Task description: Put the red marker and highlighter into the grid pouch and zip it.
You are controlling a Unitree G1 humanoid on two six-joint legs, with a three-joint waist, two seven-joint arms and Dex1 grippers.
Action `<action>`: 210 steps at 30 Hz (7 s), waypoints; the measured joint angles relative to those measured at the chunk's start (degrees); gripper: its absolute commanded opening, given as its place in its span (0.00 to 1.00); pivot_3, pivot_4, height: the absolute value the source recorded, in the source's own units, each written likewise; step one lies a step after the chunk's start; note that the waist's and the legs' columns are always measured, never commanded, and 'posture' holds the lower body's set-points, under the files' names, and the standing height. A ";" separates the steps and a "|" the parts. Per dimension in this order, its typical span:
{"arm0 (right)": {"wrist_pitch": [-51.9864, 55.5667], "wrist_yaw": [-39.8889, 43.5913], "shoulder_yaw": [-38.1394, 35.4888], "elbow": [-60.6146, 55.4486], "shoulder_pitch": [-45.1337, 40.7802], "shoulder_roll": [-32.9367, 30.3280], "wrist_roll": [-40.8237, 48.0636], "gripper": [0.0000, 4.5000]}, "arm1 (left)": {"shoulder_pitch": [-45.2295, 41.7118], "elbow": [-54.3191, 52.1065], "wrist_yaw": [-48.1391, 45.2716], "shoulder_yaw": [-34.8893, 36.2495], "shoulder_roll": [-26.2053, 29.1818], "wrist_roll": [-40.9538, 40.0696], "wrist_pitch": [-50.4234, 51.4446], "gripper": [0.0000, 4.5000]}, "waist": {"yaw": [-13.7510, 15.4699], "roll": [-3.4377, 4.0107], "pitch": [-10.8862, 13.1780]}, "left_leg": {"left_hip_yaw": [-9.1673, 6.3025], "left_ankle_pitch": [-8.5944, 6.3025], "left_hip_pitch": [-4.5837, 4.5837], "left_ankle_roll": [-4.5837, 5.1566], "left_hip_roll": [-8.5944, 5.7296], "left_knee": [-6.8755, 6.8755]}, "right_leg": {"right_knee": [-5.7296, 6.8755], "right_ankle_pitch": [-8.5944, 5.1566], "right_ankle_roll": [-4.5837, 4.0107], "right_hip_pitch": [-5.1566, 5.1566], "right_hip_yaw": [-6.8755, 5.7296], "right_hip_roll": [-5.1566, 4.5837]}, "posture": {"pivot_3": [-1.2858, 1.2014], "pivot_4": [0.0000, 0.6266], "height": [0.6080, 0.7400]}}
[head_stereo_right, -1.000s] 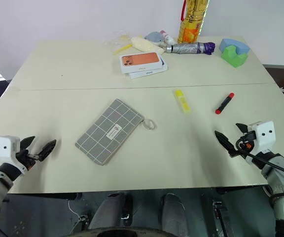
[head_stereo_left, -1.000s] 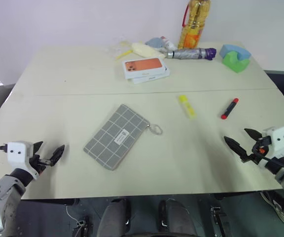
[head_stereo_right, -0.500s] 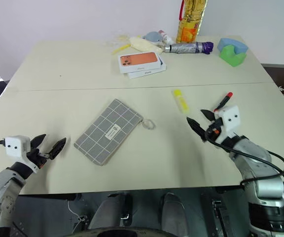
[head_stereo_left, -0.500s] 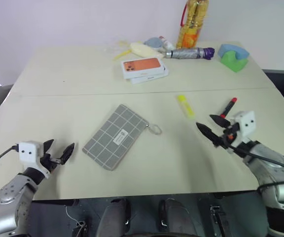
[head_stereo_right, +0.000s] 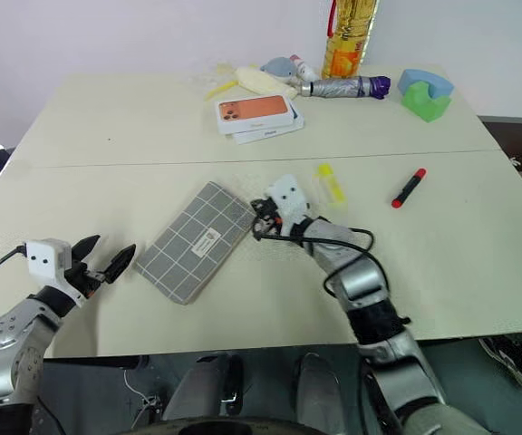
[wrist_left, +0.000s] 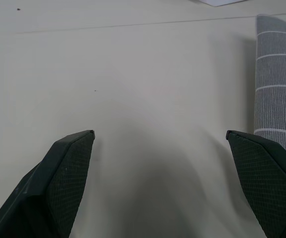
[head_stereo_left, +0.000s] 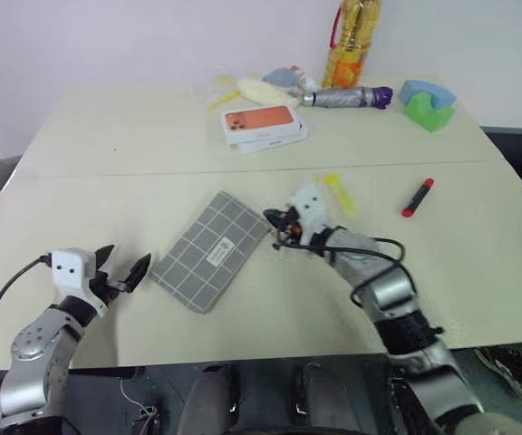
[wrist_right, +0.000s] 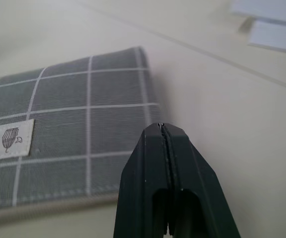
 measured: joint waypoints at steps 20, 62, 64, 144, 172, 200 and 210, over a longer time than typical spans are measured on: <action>-0.15 0.63 -0.87 10.73 -4.27 5.33 -2.36 0.00 | 17.34 -9.94 -18.22 -2.64 14.45 11.06 -22.34 1.00 | -0.79 0.02 -0.03 | -0.02 0.00 0.03 -0.03 0.06 -0.05 | -0.03 -0.11 -0.22 -0.22 0.01 -0.04 | 0.52 0.24 1.00; 1.01 -0.99 -9.77 2.44 -3.44 0.68 -1.03 0.41 | -1.98 -4.50 5.26 -19.99 6.29 34.99 -32.73 0.00 | -0.41 0.25 0.08 | 0.01 0.00 -0.08 -0.02 0.00 -0.04 | 0.02 0.02 0.01 -0.12 0.00 -0.06 | 0.52 0.24 1.00; 1.68 -1.28 -12.84 -0.46 -3.75 -1.59 -0.26 0.65 | -3.27 -4.48 5.66 -19.37 5.93 33.51 -31.96 0.00 | -0.68 0.26 0.08 | 0.03 0.00 -0.08 -0.01 0.00 -0.06 | 0.01 0.02 0.01 -0.12 0.00 -0.05 | 0.52 0.24 1.00; 12.68 14.93 9.05 -28.58 -1.44 -9.57 0.85 0.74 | -26.17 15.97 10.61 -28.78 -11.37 29.59 -27.94 0.00 | -0.68 0.16 0.11 | -0.03 0.03 -0.07 -0.03 -0.02 -0.01 | 0.01 0.01 0.03 -0.05 -0.05 0.03 | 0.52 0.24 1.00; 19.41 -11.43 -23.50 5.89 -5.05 -6.57 -0.09 0.60 | -23.35 13.28 -2.28 -27.01 -4.38 19.65 -24.53 0.00 | 0.25 0.13 0.12 | 0.06 0.04 -0.06 -0.03 -0.01 -0.01 | 0.02 0.02 0.02 -0.04 -0.02 0.03 | 0.52 0.24 1.00; 15.60 8.69 -16.49 -27.10 8.22 -25.23 5.42 0.20 | -27.84 14.97 -6.10 -26.42 -6.29 16.11 -24.82 0.00 | 0.55 0.10 0.17 | 0.01 0.04 -0.08 -0.02 -0.02 0.01 | -0.03 0.01 0.04 -0.03 -0.02 0.03 | 0.52 0.24 1.00; 17.12 8.33 -15.45 -27.10 8.22 -25.13 5.48 0.20 | -27.84 14.97 -6.97 -27.01 -6.96 16.17 -25.48 0.00 | 0.55 0.10 0.17 | 0.00 0.04 -0.08 -0.02 -0.02 0.01 | -0.03 0.01 0.04 -0.03 -0.02 0.03 | 0.52 0.24 1.00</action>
